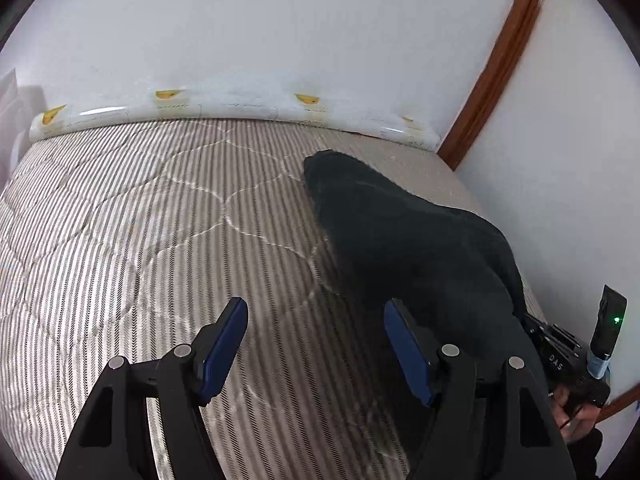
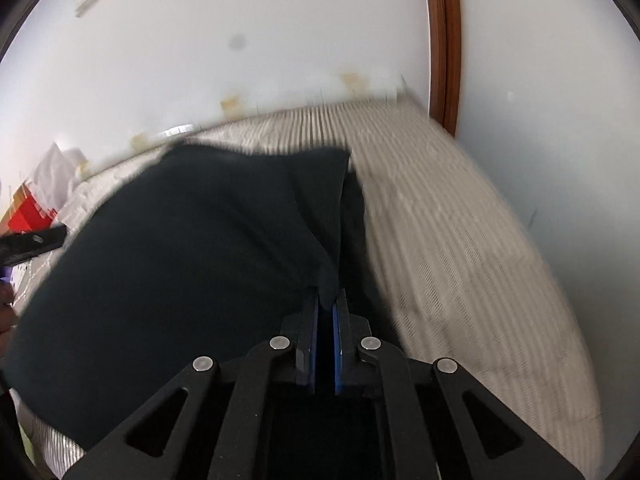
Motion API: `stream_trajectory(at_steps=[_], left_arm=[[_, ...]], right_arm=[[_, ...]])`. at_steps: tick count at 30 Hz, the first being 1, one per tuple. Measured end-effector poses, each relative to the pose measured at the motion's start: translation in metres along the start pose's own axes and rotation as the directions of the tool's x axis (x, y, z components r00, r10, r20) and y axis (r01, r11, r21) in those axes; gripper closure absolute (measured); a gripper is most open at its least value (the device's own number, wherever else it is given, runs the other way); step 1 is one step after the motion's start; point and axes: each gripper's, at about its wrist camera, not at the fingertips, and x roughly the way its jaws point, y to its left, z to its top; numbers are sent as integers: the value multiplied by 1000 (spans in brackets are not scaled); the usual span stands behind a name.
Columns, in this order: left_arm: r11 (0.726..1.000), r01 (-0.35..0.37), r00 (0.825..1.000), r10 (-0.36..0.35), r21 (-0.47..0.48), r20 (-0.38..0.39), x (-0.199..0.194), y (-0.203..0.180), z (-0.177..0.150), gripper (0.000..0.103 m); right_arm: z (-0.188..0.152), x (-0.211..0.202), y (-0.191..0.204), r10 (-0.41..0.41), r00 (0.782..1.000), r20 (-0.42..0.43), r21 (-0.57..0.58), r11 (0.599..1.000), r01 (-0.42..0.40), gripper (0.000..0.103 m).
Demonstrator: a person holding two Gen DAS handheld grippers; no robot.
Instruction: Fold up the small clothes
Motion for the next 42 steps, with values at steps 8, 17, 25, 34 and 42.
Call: stream_trajectory(at_steps=[8,17,25,34,42], left_arm=[[997,32,999,-33,68,14,-10,-26,2,34],[993,52,999,-50,103,-14,-8,-43,-12,34],[995,49,999,-47,85,-26,-13,-45,-26,34],[995,50,998,-47,86,-32,-27,-47,-42,34],[993,66,998,-64,102,-21,-32,-54,-46,34]], right_arm=[[10,-41,-13,21,999,34,30,999,-22,79],[-16,-69,-31,109,994,7,69,992,-110,68],[-32,-53,-17,89,996,-31,22,996,-89,75],[-25,-92,-26,98,988,122,-4,995,-98,103],[-31,-91,-79,-51,996,70,153,987,40,103]])
